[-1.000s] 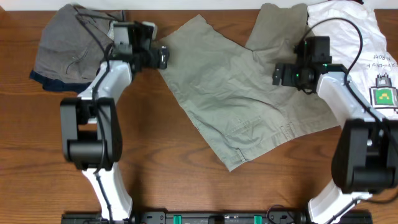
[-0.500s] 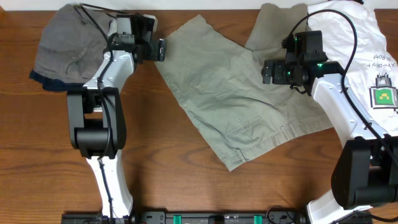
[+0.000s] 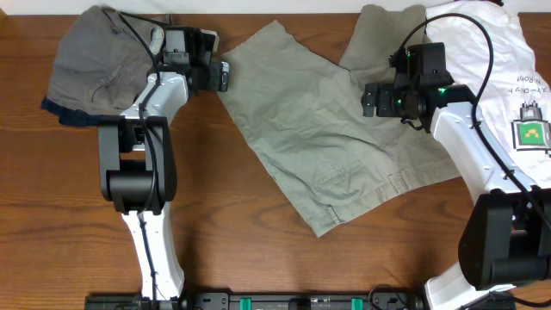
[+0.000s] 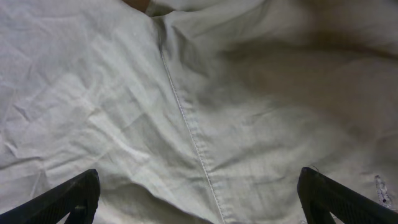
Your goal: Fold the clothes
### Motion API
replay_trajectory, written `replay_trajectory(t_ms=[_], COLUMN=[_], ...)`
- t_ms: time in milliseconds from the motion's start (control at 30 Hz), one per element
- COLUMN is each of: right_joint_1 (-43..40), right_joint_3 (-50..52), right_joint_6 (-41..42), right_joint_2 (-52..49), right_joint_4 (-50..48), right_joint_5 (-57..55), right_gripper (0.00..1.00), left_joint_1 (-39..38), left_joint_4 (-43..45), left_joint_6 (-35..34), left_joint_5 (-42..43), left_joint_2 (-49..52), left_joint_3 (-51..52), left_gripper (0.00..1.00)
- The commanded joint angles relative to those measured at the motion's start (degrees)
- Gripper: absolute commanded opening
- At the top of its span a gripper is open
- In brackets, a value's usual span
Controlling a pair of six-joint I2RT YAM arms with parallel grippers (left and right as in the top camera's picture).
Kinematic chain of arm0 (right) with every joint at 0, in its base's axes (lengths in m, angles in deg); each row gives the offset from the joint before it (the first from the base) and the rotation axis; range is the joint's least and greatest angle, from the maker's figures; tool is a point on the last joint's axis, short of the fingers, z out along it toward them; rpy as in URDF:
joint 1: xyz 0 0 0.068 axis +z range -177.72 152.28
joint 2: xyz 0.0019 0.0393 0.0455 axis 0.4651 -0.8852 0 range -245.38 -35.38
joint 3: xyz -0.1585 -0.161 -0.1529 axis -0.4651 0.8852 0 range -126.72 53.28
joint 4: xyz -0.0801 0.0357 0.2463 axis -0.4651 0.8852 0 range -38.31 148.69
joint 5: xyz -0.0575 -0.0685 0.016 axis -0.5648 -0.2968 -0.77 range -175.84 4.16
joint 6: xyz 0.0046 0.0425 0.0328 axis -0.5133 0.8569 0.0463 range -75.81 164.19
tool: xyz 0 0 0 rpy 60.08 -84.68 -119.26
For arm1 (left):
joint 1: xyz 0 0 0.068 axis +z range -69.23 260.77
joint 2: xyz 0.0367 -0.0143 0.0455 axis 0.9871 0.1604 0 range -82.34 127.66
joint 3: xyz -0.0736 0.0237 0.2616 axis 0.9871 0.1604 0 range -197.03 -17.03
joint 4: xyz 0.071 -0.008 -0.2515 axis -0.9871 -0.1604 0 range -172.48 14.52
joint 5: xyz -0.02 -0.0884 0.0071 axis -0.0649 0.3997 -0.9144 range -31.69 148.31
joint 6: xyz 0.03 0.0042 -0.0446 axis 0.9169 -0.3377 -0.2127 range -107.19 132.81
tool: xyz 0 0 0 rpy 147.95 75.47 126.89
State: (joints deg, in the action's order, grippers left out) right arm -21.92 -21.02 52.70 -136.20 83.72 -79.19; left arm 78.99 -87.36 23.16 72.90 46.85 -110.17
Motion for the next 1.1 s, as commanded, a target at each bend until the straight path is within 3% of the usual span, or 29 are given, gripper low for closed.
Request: replay_trajectory(t_ms=[0, 200, 500, 800, 1067], right_joint_1=[0.61, 0.66, 0.66, 0.66, 0.63], right_joint_3=[-0.44, -0.44, -0.44, -0.44, -0.44], right_joint_6=[-0.46, -0.46, -0.44, -0.39, 1.42], right_joint_2=[0.31, 0.31, 0.31, 0.31, 0.31], right_joint_4=[0.15, 0.15, 0.15, 0.46, 2.97], right_joint_5=[0.26, 0.28, 0.31, 1.36, 1.33], right_gripper=[0.99, 0.99, 0.99, 0.97, 0.95], left_joint_1=[-0.17, -0.24, -0.28, -0.66, 0.55], left_joint_4=[-0.11, -0.09, 0.81, 0.22, -10.69], left_joint_6=[0.13, 0.11, -0.11, -3.41, -11.58], left_joint_5=[-0.68, -0.68, -0.72, -0.76, -8.5], left_joint_2=[1.46, 3.02, 3.93, 3.93, -1.92], left_joint_3=[-0.85, -0.85, -0.85, -0.85, -0.85], left_gripper=[0.78, 0.7, 0.68, 0.1, 0.06])
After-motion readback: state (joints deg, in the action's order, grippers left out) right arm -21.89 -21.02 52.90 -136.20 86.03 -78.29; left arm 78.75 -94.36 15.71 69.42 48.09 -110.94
